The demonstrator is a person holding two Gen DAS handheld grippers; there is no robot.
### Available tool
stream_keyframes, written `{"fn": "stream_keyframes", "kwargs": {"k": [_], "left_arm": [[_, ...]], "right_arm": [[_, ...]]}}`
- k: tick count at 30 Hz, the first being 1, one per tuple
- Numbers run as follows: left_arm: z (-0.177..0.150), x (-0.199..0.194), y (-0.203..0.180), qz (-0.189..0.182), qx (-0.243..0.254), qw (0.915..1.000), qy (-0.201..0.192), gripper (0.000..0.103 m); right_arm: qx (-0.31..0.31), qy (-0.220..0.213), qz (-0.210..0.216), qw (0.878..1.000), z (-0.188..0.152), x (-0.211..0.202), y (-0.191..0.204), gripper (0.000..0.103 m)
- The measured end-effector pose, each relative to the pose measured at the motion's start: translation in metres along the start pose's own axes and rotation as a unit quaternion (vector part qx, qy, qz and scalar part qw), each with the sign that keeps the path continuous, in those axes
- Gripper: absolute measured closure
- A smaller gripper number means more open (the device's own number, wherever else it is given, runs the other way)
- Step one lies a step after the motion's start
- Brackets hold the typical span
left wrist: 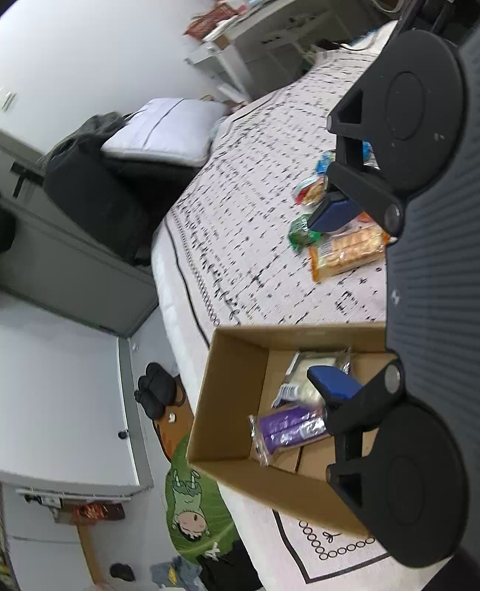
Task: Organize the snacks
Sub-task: 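Grasp the orange biscuit pack with the left gripper while the right gripper grasps the green bag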
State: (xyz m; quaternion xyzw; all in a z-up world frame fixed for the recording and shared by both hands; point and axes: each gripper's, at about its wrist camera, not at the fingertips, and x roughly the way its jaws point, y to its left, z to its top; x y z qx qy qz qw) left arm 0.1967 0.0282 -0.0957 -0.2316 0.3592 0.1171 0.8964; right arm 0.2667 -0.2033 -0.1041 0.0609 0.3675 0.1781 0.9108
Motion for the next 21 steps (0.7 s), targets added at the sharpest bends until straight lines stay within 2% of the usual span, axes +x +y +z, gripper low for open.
{"fn": "stream_keyframes", "kwargs": {"k": [3,7,10,12,19,21], "left_arm": [[-0.007,0.003,-0.01,-0.002,0.028,0.9996,0.005,0.025],[-0.014,0.004,-0.021,-0.006,0.053,0.9986,0.004,0.025],[-0.016,0.007,-0.031,-0.022,0.067,0.9974,0.011,0.025],[-0.017,0.009,-0.037,-0.029,0.073,0.9968,0.016,0.025],[-0.021,0.021,-0.06,-0.031,0.091,0.9945,0.042,0.025],[-0.021,0.026,-0.065,-0.03,0.095,0.9935,0.056,0.025]], "right_arm": [[0.014,0.009,-0.012,1.0,-0.009,0.007,-0.008,0.001],[0.007,0.017,-0.053,0.998,-0.016,0.019,-0.015,0.001],[0.045,0.029,-0.039,0.998,-0.013,0.024,-0.03,0.001],[0.05,0.036,-0.039,0.997,-0.014,0.028,-0.035,0.001],[0.074,0.062,-0.011,0.995,-0.015,0.042,-0.051,0.002],[0.082,0.072,0.003,0.994,-0.016,0.046,-0.054,0.009]]}}
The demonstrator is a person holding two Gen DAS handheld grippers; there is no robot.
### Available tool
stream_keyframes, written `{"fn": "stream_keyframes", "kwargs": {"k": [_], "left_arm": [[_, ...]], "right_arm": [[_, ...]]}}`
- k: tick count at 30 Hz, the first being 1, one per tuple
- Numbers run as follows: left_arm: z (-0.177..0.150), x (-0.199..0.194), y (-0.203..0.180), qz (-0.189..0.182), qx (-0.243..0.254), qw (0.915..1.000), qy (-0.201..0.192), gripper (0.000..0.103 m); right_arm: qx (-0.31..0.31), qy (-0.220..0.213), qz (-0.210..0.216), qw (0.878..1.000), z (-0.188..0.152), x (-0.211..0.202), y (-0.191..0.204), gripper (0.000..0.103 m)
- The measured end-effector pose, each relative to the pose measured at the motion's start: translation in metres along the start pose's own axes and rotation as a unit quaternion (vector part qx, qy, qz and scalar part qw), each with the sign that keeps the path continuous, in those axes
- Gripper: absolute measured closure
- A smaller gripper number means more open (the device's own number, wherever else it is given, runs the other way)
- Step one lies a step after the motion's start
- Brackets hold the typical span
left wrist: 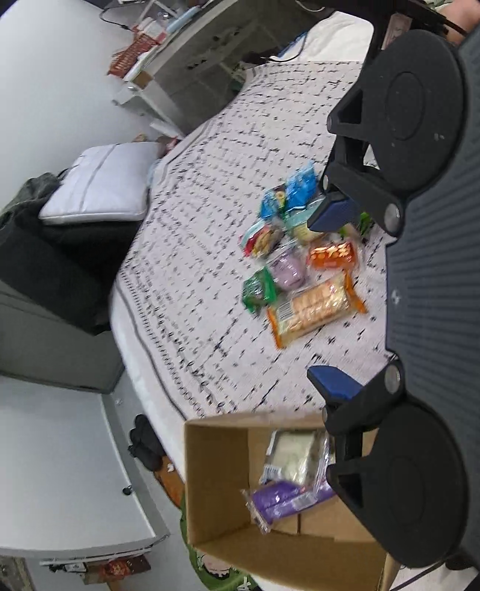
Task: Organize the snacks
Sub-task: 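Grasp the orange biscuit pack with the left gripper while the right gripper grasps the green bag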
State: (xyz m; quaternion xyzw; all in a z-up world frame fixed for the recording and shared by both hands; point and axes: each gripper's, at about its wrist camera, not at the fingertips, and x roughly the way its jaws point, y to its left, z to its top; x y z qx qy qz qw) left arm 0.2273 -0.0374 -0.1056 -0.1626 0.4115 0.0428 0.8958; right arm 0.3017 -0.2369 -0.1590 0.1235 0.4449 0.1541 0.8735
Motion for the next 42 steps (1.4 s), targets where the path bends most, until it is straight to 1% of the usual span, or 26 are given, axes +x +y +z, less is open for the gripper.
{"fn": "stream_keyframes", "kwargs": {"k": [1,2,3,5,7,9,13,16,19,20,21,22,24,25,26,30,34,36,42], "left_arm": [[0.001,0.003,-0.003,0.003,0.001,1.0,0.006,0.025],[0.002,0.005,-0.005,0.007,0.001,0.9999,0.009,0.025],[0.003,0.007,-0.006,0.011,0.0,0.9999,0.012,0.025],[0.005,0.013,-0.009,0.02,-0.005,0.9997,0.017,0.025],[0.009,0.021,-0.011,0.028,-0.012,0.9991,0.029,0.028],[0.012,0.029,-0.011,0.037,-0.018,0.9983,0.04,0.028],[0.015,0.045,-0.014,0.053,-0.029,0.9961,0.064,0.029],[0.016,0.053,-0.02,0.062,-0.031,0.9952,0.069,0.03],[0.014,0.061,-0.026,0.061,-0.037,0.9945,0.077,0.03],[0.013,0.063,-0.028,0.059,-0.043,0.9941,0.08,0.03],[0.011,0.065,-0.03,0.059,-0.046,0.9939,0.082,0.03],[0.01,0.067,-0.033,0.059,-0.046,0.9938,0.082,0.031],[0.009,0.07,-0.037,0.062,-0.048,0.9936,0.082,0.032],[0.009,0.072,-0.038,0.064,-0.049,0.9935,0.081,0.032],[0.009,0.073,-0.038,0.067,-0.051,0.9931,0.081,0.032],[0.01,0.078,-0.035,0.077,-0.058,0.9919,0.083,0.033],[0.011,0.081,-0.031,0.079,-0.058,0.9917,0.083,0.033],[0.012,0.082,-0.029,0.081,-0.06,0.9913,0.084,0.033],[0.007,0.093,-0.022,0.088,-0.065,0.9896,0.093,0.033]], "right_arm": [[0.003,0.01,0.011,1.0,-0.001,0.003,-0.001,0.01],[0.005,0.018,0.02,1.0,-0.001,0.006,-0.002,0.015],[0.006,0.023,0.027,0.999,-0.002,0.009,-0.002,0.022],[0.008,0.032,0.029,0.999,-0.002,0.015,-0.003,0.027],[0.013,0.044,0.035,0.998,0.0,0.023,-0.004,0.028],[0.012,0.05,0.046,0.998,0.001,0.028,-0.005,0.029],[-0.005,0.056,0.059,0.997,-0.001,0.033,-0.001,0.029],[-0.008,0.067,0.064,0.996,-0.002,0.039,-0.001,0.029],[-0.014,0.071,0.067,0.995,-0.002,0.041,0.001,0.031],[-0.015,0.071,0.068,0.995,-0.002,0.041,0.001,0.035],[-0.015,0.073,0.069,0.995,-0.002,0.043,0.001,0.043],[-0.015,0.077,0.07,0.994,-0.002,0.044,0.001,0.047],[-0.017,0.082,0.071,0.994,-0.003,0.045,0.001,0.07],[-0.016,0.084,0.073,0.994,-0.003,0.046,0.0,0.073],[-0.015,0.084,0.077,0.993,-0.003,0.046,0.0,0.078],[-0.022,0.079,0.08,0.993,-0.004,0.042,0.001,0.086],[-0.013,0.069,0.077,0.995,-0.001,0.036,-0.004,0.09],[-0.005,0.062,0.075,0.995,0.001,0.034,-0.008,0.094],[0.022,0.045,0.072,0.996,0.006,0.029,-0.022,0.095]]}}
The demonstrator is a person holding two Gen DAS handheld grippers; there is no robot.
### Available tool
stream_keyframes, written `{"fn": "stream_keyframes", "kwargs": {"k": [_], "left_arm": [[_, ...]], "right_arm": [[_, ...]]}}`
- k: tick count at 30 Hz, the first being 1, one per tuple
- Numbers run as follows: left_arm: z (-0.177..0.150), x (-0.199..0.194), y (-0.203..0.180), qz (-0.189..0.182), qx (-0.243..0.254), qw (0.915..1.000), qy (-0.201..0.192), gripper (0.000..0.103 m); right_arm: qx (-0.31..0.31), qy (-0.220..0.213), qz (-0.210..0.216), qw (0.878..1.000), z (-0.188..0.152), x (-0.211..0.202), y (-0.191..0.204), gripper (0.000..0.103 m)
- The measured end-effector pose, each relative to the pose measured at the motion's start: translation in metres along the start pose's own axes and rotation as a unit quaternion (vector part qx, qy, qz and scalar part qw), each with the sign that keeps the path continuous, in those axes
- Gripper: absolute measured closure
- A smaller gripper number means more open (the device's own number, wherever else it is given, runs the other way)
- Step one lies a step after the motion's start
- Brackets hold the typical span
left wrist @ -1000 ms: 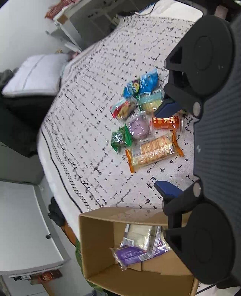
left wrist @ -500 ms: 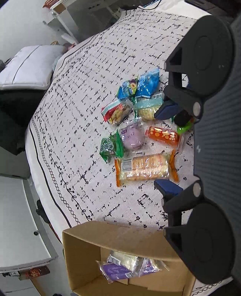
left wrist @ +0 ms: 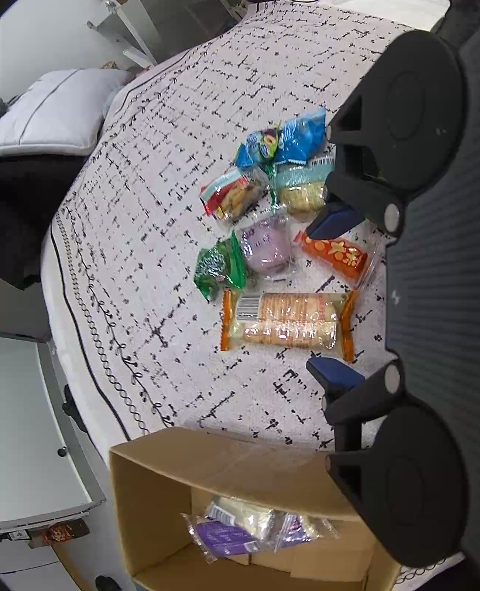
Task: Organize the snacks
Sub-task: 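Grasp the orange biscuit pack with the left gripper while the right gripper grasps the green bag, then carry both snacks to the cardboard box and release them inside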
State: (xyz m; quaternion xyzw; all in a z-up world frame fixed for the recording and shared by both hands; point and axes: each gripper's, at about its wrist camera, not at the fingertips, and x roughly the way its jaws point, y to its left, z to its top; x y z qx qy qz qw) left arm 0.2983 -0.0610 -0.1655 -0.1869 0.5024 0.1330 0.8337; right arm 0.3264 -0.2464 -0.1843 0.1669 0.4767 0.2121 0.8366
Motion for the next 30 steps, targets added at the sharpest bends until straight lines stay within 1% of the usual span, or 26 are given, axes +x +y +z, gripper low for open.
{"fn": "stream_keyframes", "kwargs": {"k": [2,7,8,11,12,13,14,15,16,17,18,19,22,24,26,27,28,29,30], "left_arm": [[-0.001,0.005,0.001,0.004,-0.005,1.0,0.002,0.034],[-0.004,0.018,0.005,0.01,-0.017,0.9997,0.012,0.043],[-0.004,0.02,0.005,0.012,-0.018,0.9997,0.01,0.044],[-0.004,0.025,0.007,0.018,-0.017,0.9997,0.006,0.048],[-0.004,0.026,0.008,0.019,-0.018,0.9996,0.006,0.05],[-0.004,0.028,0.009,0.02,-0.019,0.9996,0.006,0.055],[-0.004,0.031,0.011,0.021,-0.019,0.9996,0.007,0.058],[-0.005,0.033,0.012,0.022,-0.019,0.9995,0.008,0.065],[-0.005,0.035,0.014,0.023,-0.02,0.9995,0.009,0.069],[-0.005,0.035,0.016,0.019,-0.022,0.9995,0.008,0.069],[-0.004,0.035,0.017,0.016,-0.024,0.9996,0.007,0.07],[-0.004,0.034,0.017,0.014,-0.024,0.9996,0.007,0.07],[-0.004,0.03,0.017,0.01,-0.022,0.9997,0.005,0.07],[-0.003,0.025,0.017,0.005,-0.023,0.9997,0.003,0.07],[-0.002,0.017,0.017,-0.003,-0.02,0.9998,-0.002,0.07],[-0.001,0.012,0.016,-0.009,-0.017,0.9998,-0.007,0.07],[-0.001,0.007,0.015,-0.012,-0.014,0.9998,-0.011,0.07],[0.0,0.002,0.014,-0.016,-0.01,0.9997,-0.015,0.07],[0.0,-0.003,0.014,-0.019,-0.007,0.9996,-0.019,0.07]], "right_arm": [[0.001,-0.002,-0.002,1.0,0.0,0.0,-0.002,0.096],[0.007,-0.016,0.0,1.0,0.002,-0.002,-0.005,0.099],[0.009,-0.018,0.001,1.0,0.003,-0.003,-0.006,0.103],[0.007,-0.019,0.006,1.0,0.003,-0.005,-0.005,0.103],[0.005,-0.013,0.009,1.0,0.003,-0.004,-0.004,0.103],[0.004,-0.006,0.009,1.0,0.002,-0.003,-0.003,0.1],[0.001,-0.005,0.005,1.0,0.002,-0.003,-0.001,0.095],[-0.004,-0.005,0.0,1.0,0.002,-0.003,0.0,0.085],[-0.008,-0.005,0.001,1.0,0.002,-0.003,0.001,0.075],[-0.008,-0.005,0.002,1.0,0.002,-0.003,0.002,0.056],[-0.009,-0.006,0.001,1.0,0.001,-0.003,0.003,0.044],[-0.013,-0.005,0.001,1.0,0.001,-0.003,0.005,0.043],[-0.022,0.017,0.001,1.0,-0.002,0.006,0.009,0.042],[-0.032,0.031,-0.007,0.999,-0.004,0.012,0.011,0.042],[-0.04,0.04,-0.015,0.998,-0.007,0.017,0.013,0.042],[-0.042,0.041,-0.016,0.998,-0.007,0.018,0.014,0.044],[-0.043,0.041,-0.015,0.998,-0.008,0.019,0.014,0.047],[-0.043,0.043,-0.012,0.998,-0.009,0.019,0.015,0.059],[-0.04,0.049,-0.007,0.998,-0.009,0.021,0.014,0.077]]}}
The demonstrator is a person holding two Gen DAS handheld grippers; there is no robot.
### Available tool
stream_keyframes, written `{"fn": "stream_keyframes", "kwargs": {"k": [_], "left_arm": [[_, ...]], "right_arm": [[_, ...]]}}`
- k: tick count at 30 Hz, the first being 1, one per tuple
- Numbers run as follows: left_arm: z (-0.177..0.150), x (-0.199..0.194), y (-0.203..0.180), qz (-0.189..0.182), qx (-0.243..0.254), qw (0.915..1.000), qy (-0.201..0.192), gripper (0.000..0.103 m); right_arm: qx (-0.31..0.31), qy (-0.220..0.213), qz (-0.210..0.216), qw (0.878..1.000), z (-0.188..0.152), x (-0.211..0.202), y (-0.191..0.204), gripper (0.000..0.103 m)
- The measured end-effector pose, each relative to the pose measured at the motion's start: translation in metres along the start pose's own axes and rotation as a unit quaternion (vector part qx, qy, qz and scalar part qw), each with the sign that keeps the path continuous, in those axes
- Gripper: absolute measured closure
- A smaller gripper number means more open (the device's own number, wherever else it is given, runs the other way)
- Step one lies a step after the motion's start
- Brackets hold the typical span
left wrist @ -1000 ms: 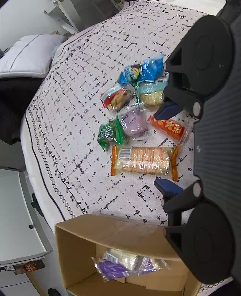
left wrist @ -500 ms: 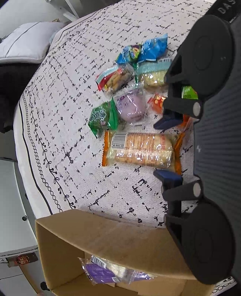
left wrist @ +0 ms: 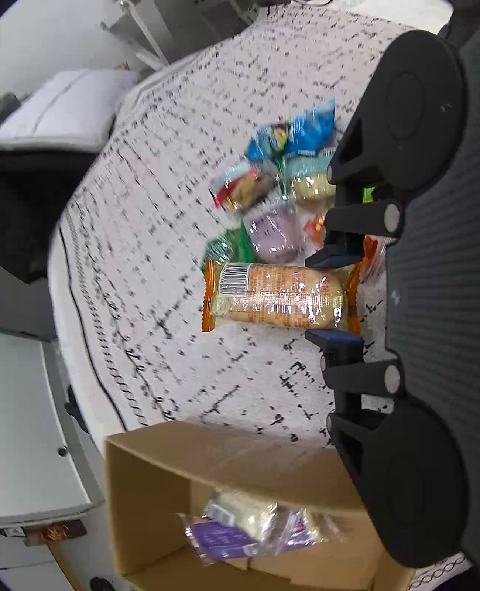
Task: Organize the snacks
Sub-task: 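Carry both snacks to the cardboard box and release them inside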
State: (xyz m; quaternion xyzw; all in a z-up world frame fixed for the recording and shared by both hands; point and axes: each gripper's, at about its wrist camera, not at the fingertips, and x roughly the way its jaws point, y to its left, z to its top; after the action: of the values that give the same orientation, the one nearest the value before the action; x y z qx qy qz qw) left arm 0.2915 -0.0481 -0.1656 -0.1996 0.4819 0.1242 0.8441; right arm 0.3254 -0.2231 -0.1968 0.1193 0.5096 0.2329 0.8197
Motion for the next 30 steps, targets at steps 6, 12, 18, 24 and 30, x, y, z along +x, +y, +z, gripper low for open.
{"fn": "stream_keyframes", "kwargs": {"k": [6,12,18,24,30], "left_arm": [[0.003,-0.028,0.006,-0.019,0.011,0.9996,-0.018,0.07],[0.005,-0.058,0.02,-0.034,0.021,0.9986,-0.035,0.07],[0.01,-0.084,0.038,-0.04,0.024,0.9971,-0.061,0.07],[0.009,-0.097,0.064,-0.05,-0.008,0.9947,-0.089,0.07],[0.01,-0.098,0.078,-0.055,-0.029,0.9927,-0.103,0.07]], "right_arm": [[-0.016,-0.004,-0.003,1.0,-0.003,-0.003,0.006,0.079],[-0.022,-0.025,-0.009,0.999,-0.001,-0.013,0.01,0.079],[-0.053,-0.051,-0.011,0.997,-0.001,-0.027,0.025,0.079],[-0.054,-0.078,0.002,0.996,0.002,-0.034,0.038,0.079],[-0.06,-0.117,0.027,0.991,0.006,-0.045,0.06,0.079]]}}
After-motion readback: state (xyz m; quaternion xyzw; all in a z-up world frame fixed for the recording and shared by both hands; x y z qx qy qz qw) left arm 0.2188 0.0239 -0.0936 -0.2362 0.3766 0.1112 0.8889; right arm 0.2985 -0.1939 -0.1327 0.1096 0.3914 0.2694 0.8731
